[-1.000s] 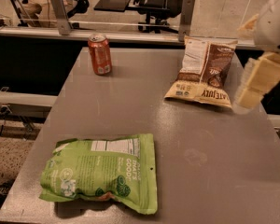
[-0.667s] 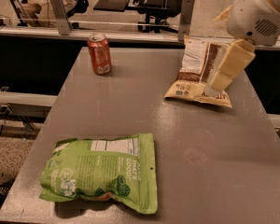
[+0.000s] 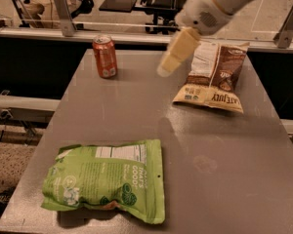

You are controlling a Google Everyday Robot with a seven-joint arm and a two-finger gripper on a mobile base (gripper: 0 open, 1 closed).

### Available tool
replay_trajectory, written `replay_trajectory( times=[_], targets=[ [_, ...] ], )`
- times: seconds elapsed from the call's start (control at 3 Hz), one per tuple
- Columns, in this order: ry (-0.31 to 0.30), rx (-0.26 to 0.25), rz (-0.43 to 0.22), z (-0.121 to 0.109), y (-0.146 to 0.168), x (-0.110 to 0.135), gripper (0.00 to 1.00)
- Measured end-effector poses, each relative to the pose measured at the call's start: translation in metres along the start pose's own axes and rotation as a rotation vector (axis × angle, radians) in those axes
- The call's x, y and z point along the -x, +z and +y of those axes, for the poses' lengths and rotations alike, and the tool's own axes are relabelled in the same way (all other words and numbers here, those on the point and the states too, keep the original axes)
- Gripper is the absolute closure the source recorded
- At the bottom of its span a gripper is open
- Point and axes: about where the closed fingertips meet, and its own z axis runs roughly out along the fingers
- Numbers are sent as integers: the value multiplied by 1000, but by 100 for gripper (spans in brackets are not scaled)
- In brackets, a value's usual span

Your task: Move coke can near brown chip bag

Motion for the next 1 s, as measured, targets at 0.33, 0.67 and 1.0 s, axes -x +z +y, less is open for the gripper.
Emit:
replay_trajectory(
  times=[0.33,0.67,1.0],
  targets=[
    [53,-14,-29,-20,48,40,0],
    [119,-35,-11,-34,92,63,0],
    [175,-41,21,-44,128,75,0]
  ],
)
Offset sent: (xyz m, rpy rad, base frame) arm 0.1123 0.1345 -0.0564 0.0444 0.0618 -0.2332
